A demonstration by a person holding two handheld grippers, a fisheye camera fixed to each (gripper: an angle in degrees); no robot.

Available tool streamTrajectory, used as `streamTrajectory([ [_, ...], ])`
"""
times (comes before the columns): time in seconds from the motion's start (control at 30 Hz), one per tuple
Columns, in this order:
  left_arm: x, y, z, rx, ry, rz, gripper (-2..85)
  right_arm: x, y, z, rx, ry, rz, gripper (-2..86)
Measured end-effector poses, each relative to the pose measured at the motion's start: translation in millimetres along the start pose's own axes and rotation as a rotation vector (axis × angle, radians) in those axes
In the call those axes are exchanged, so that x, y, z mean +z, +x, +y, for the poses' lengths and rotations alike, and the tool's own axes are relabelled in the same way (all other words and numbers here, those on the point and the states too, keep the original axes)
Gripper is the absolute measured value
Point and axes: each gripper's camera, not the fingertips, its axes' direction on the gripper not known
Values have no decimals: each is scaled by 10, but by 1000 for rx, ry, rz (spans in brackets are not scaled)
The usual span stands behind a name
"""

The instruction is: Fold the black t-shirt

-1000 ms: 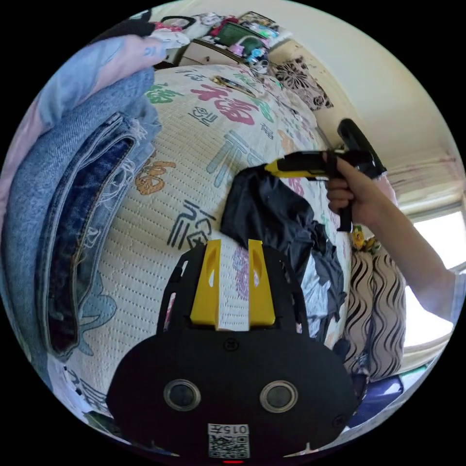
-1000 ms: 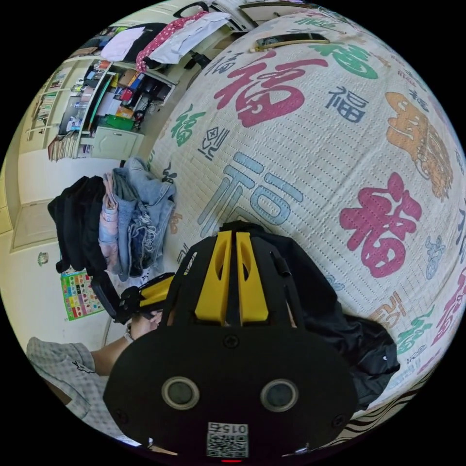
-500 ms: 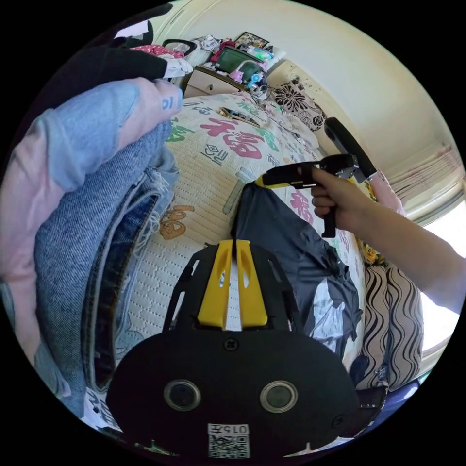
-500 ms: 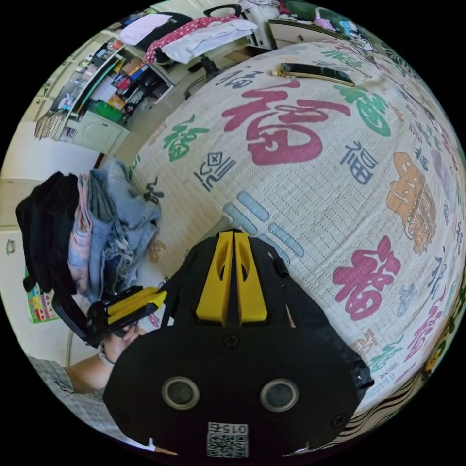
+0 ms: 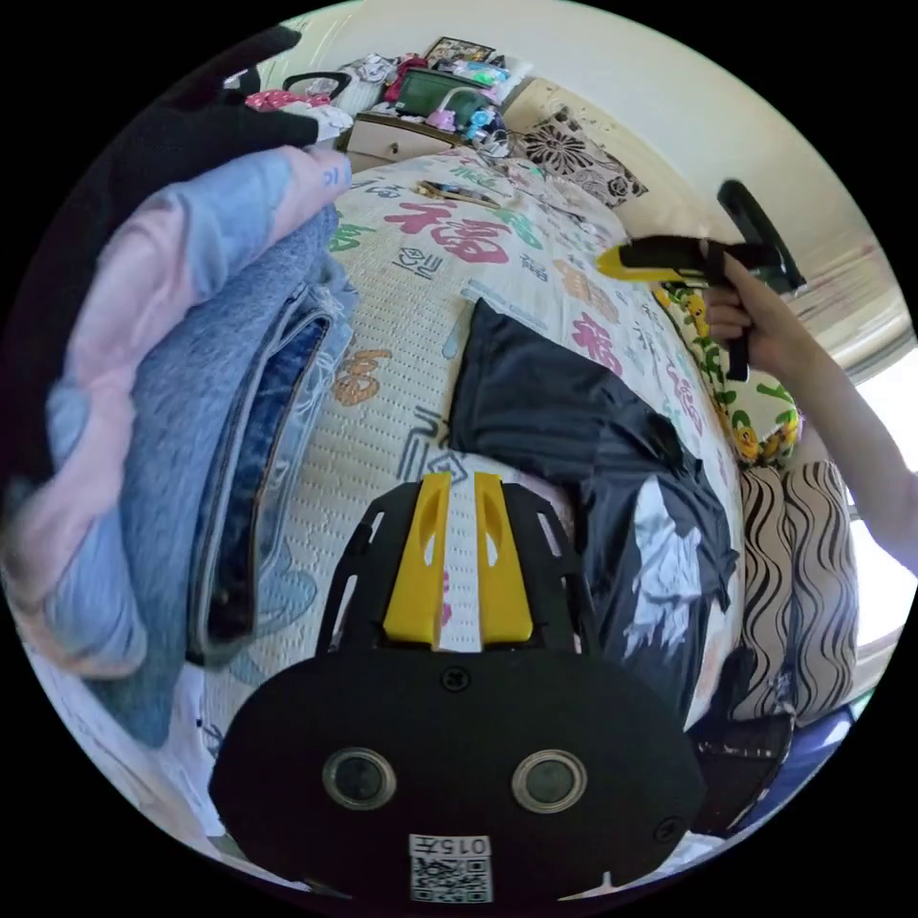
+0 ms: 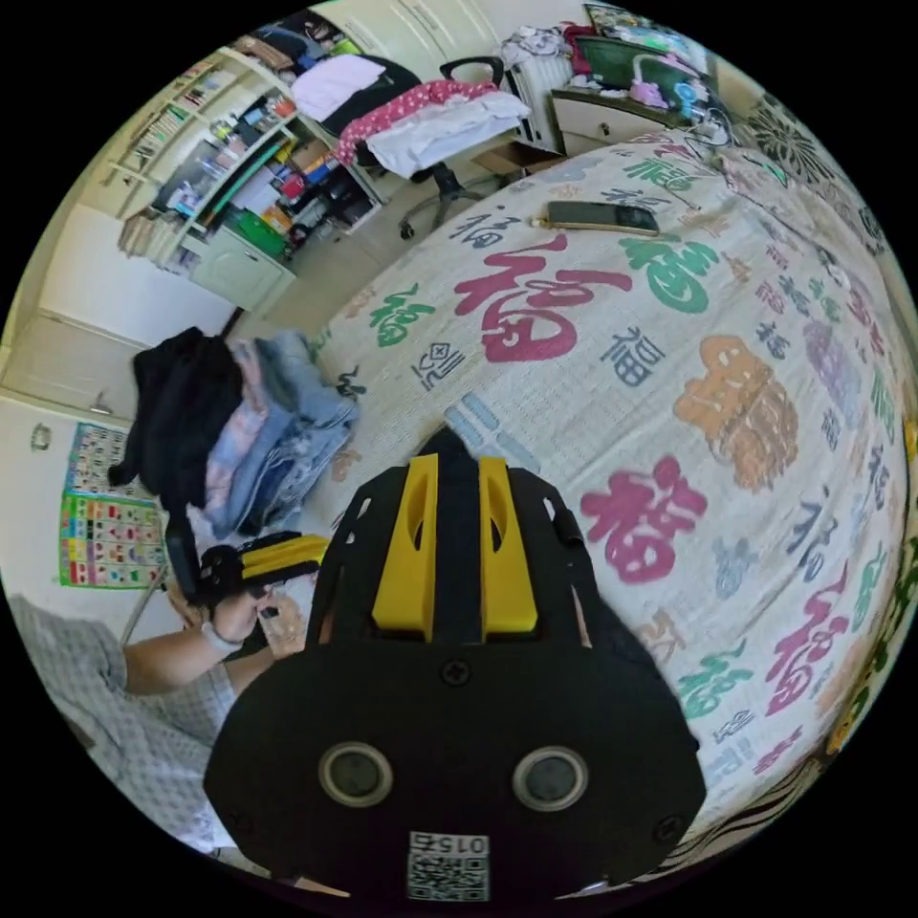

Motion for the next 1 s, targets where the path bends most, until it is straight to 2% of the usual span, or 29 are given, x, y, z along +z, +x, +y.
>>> streamTrajectory([
  [0.07,-10,101,179,41,-58,53,53,-88,176,693,101,-15,-38,76],
  [0.17,143,275,561,84,-256,125,60,-109,458,2126,384,-68,-60,77],
  [0.23,308,437,906,126,-406,107,66,-91,544,3294,627,-132,-39,79],
  [0.33,512,617,1242,167,-542,51,70,-58,496,4453,817,-230,6,83],
  [0.43,709,757,1412,189,-589,20,72,49,514,5252,949,-284,-35,89],
  [0.5,799,831,1417,197,-584,-9,70,142,549,5547,978,-305,-68,90],
  [0.63,1020,990,1373,214,-649,-2,39,106,668,5931,1035,-222,-133,79],
  [0.8,1225,1147,1354,250,-664,-39,2,-30,699,6230,950,-211,-241,17],
  [1.0,1429,1281,1286,295,-670,-90,-3,-213,657,6546,902,-289,-151,0],
])
